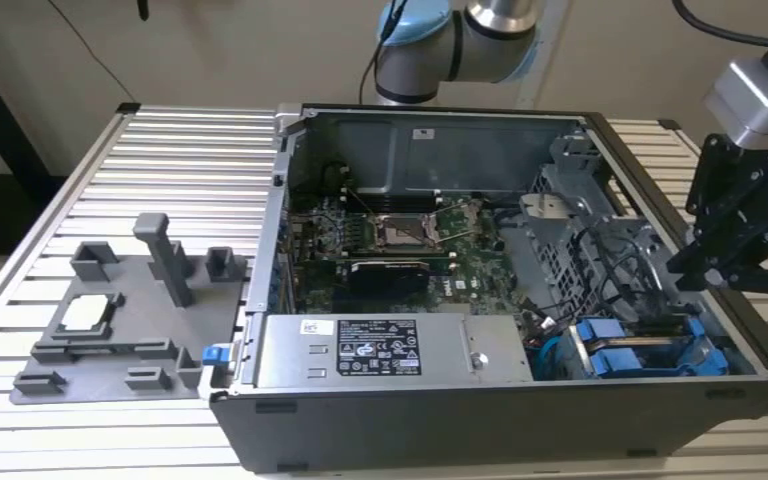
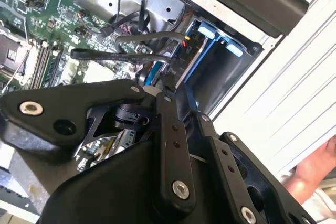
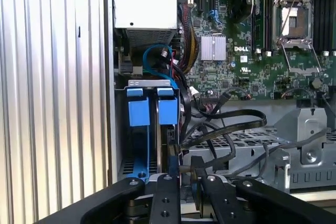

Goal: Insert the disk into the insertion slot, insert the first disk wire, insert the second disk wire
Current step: 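Insert the second disk wire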

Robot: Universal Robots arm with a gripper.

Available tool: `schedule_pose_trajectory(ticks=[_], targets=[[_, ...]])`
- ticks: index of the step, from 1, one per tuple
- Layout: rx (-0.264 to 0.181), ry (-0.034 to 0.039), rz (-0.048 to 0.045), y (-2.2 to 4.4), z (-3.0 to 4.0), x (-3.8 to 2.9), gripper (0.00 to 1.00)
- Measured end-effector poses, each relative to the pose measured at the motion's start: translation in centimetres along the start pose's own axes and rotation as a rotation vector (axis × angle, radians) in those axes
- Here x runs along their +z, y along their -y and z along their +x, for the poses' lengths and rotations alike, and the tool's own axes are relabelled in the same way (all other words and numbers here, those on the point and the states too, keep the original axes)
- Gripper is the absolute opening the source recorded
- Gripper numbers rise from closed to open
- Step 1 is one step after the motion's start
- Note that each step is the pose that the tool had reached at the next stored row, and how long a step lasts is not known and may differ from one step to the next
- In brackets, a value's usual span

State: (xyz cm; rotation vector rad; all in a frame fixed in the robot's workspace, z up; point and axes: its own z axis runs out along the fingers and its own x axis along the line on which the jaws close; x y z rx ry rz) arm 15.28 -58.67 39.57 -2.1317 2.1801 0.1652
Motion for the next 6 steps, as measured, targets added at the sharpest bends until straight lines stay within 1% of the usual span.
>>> schedule_pose_trajectory(ticks=[6], targets=[[0.000, 0.0000, 0.0000, 0.00, 0.00, -0.02, 0.24]])
